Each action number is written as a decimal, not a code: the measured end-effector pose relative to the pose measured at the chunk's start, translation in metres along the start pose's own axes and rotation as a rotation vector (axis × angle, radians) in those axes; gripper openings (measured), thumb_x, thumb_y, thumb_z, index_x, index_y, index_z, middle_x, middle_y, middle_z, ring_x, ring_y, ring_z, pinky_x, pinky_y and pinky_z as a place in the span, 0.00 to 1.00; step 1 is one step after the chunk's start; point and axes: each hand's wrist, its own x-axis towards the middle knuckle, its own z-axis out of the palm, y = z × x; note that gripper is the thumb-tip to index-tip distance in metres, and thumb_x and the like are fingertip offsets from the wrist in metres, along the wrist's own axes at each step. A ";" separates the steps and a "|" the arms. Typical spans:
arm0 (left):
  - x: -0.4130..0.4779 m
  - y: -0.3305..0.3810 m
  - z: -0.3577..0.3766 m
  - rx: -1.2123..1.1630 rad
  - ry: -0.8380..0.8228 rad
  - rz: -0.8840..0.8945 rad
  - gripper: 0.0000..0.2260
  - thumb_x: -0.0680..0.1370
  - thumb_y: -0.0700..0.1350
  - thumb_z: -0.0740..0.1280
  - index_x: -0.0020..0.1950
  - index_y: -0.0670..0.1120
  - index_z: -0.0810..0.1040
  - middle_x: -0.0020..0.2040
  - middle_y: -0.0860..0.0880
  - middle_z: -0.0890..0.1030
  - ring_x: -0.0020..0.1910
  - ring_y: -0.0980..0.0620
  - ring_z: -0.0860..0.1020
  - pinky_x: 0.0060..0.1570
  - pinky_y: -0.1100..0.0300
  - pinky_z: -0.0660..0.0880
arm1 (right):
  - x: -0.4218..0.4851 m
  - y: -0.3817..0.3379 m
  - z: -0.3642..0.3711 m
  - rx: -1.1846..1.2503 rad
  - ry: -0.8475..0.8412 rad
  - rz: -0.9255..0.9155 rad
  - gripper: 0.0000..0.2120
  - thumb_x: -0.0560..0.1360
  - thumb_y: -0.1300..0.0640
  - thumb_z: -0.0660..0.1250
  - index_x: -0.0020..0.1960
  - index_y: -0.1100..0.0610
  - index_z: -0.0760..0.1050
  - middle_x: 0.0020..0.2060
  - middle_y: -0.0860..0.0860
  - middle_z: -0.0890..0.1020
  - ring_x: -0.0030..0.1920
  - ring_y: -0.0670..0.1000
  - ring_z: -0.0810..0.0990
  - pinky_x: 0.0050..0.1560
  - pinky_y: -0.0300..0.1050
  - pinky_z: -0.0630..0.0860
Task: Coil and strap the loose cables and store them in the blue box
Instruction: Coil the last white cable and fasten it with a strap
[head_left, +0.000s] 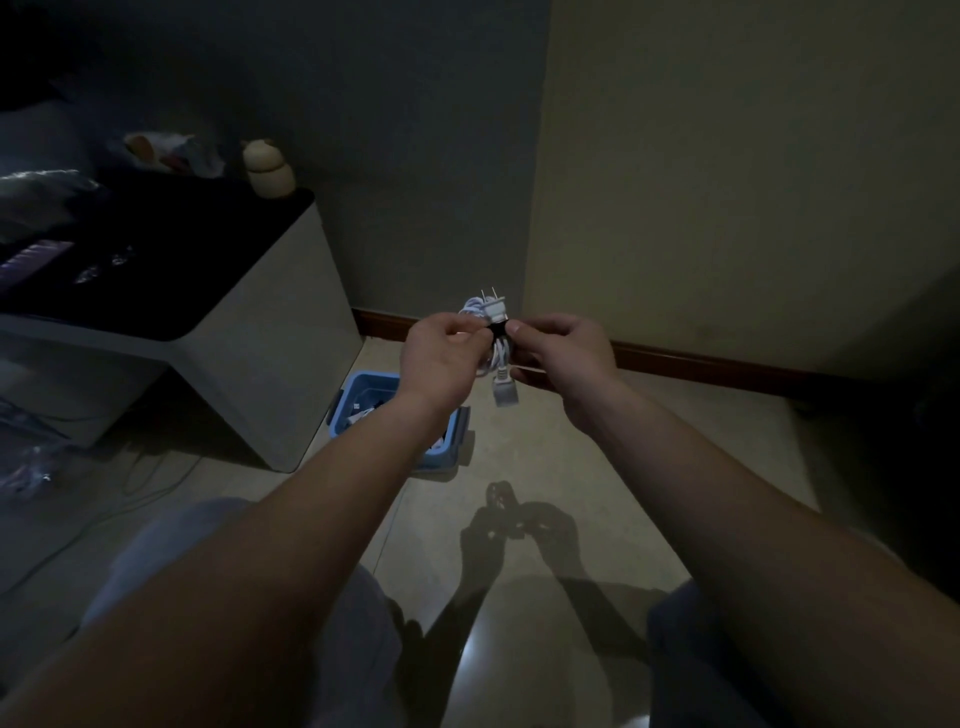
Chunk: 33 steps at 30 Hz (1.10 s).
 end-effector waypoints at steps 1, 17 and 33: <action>0.001 -0.001 0.000 -0.022 0.013 -0.017 0.05 0.79 0.39 0.70 0.53 0.41 0.82 0.49 0.41 0.84 0.49 0.44 0.82 0.56 0.48 0.80 | 0.000 0.000 0.001 -0.004 0.004 -0.008 0.02 0.75 0.59 0.74 0.46 0.57 0.82 0.40 0.53 0.86 0.41 0.52 0.86 0.41 0.47 0.82; 0.011 -0.004 -0.024 -0.160 -0.014 -0.073 0.04 0.77 0.35 0.71 0.45 0.43 0.82 0.35 0.45 0.84 0.30 0.55 0.81 0.32 0.64 0.77 | 0.000 0.000 0.017 -0.240 -0.036 -0.207 0.10 0.69 0.56 0.79 0.46 0.57 0.81 0.41 0.58 0.85 0.44 0.56 0.86 0.46 0.54 0.84; 0.024 -0.017 -0.051 -0.047 -0.241 -0.017 0.09 0.76 0.46 0.74 0.55 0.51 0.79 0.47 0.49 0.84 0.46 0.49 0.84 0.39 0.56 0.82 | 0.001 -0.004 0.024 -0.131 -0.148 -0.076 0.03 0.75 0.56 0.72 0.46 0.56 0.83 0.39 0.53 0.85 0.38 0.49 0.83 0.29 0.38 0.75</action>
